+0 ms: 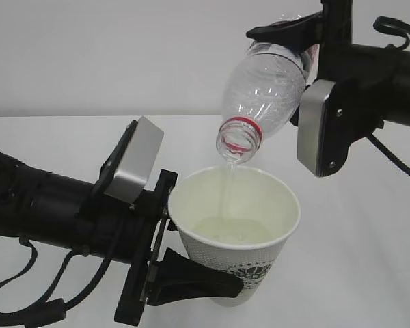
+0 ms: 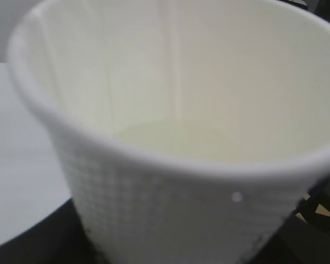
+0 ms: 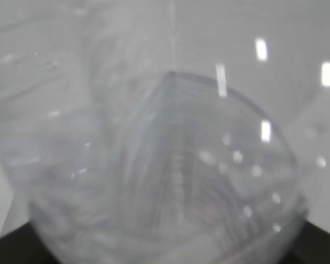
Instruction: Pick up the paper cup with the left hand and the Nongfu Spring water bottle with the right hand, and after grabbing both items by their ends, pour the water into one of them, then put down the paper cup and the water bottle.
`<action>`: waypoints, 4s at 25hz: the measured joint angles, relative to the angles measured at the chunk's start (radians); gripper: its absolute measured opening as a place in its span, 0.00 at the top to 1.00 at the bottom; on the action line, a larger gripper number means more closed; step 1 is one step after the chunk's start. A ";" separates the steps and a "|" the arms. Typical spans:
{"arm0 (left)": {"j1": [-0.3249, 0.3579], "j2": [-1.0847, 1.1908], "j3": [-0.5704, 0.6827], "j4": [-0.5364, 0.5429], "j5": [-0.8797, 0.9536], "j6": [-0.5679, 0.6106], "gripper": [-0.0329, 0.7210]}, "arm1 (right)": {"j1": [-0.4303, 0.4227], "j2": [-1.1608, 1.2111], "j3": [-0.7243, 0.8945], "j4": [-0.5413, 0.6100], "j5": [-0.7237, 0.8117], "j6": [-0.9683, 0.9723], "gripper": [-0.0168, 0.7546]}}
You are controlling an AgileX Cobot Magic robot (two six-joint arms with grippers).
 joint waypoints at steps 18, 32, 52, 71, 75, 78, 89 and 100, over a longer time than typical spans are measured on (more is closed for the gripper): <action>0.000 0.000 0.000 0.000 0.000 0.000 0.32 | 0.000 0.000 0.000 0.000 -0.001 0.000 0.34; 0.000 0.000 0.000 0.000 0.002 0.000 0.32 | 0.000 0.000 0.000 0.000 -0.001 0.000 0.34; 0.000 0.000 0.000 0.000 0.004 0.000 0.32 | 0.000 0.000 -0.001 0.006 -0.001 -0.004 0.34; 0.000 0.000 0.000 0.000 0.009 0.000 0.33 | 0.000 0.000 -0.002 0.006 -0.002 -0.021 0.34; 0.000 0.000 0.000 0.000 0.009 0.000 0.33 | 0.000 0.000 -0.002 0.006 -0.002 -0.023 0.34; 0.000 0.000 0.000 0.000 0.009 0.000 0.33 | 0.000 0.000 -0.002 0.006 -0.003 -0.023 0.34; 0.000 0.000 0.000 0.000 0.009 0.000 0.33 | 0.000 0.000 -0.002 0.006 -0.005 -0.023 0.34; 0.000 0.000 0.000 0.000 0.012 0.000 0.33 | 0.000 0.000 -0.002 0.010 -0.007 -0.023 0.34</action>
